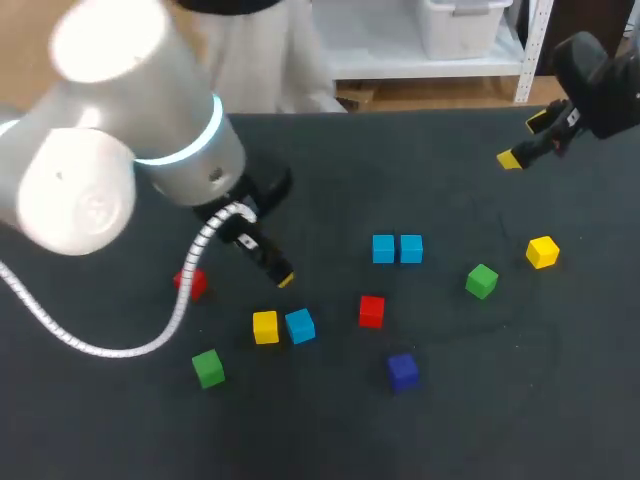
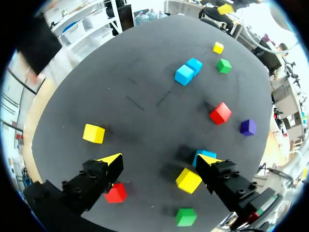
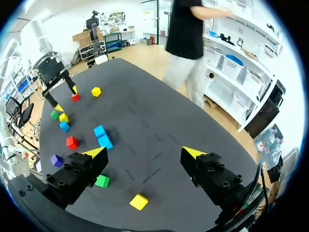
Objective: Place the blue cubes, place green cubes on the blue cubes, place the yellow cubes on the green cubes, then place the red cubes on the yellow cubes, and place purple cube on the red cubes.
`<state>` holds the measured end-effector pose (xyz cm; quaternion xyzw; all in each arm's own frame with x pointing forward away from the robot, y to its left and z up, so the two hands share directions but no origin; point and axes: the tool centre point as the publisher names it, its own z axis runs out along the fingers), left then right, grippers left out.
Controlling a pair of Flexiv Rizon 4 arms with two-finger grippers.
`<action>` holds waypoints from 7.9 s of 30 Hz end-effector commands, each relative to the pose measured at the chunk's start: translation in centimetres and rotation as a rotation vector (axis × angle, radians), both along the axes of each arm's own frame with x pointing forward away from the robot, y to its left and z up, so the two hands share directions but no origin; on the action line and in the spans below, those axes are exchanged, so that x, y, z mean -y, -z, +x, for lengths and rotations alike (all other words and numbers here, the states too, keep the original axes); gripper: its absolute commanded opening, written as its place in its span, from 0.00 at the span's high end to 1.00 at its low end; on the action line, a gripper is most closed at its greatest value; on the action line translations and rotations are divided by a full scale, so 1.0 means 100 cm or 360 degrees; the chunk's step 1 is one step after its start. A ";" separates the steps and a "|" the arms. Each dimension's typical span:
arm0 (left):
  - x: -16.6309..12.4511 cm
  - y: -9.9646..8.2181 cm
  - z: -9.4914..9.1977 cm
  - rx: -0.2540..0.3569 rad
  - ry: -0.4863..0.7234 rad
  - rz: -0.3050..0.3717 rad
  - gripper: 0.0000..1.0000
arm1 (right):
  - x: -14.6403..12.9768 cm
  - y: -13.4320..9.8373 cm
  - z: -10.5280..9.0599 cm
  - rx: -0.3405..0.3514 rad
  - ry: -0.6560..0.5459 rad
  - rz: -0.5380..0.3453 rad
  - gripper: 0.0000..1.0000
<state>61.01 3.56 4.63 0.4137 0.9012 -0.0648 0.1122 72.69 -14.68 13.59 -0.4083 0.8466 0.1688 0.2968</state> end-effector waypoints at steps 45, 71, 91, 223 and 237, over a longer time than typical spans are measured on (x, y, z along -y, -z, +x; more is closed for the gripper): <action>0.041 0.047 -0.061 -0.0277 0.0602 0.0182 0.00 | 0.000 0.000 0.001 -0.0001 -0.0005 0.0005 0.00; 0.033 0.016 -0.022 -0.0088 0.0858 0.0286 1.00 | 0.000 0.000 0.001 -0.0001 -0.0005 0.0005 0.00; 0.069 0.014 0.050 -0.0126 0.1127 0.0329 1.00 | 0.000 0.000 0.001 -0.0001 -0.0005 0.0005 0.00; -0.080 -0.003 -0.061 -0.0172 0.0022 0.0201 0.00 | 0.000 0.000 0.001 -0.0001 -0.0005 0.0005 0.00; -0.078 0.023 -0.098 -0.0179 -0.0005 0.0132 0.00 | 0.000 0.000 0.001 -0.0001 -0.0005 0.0005 0.00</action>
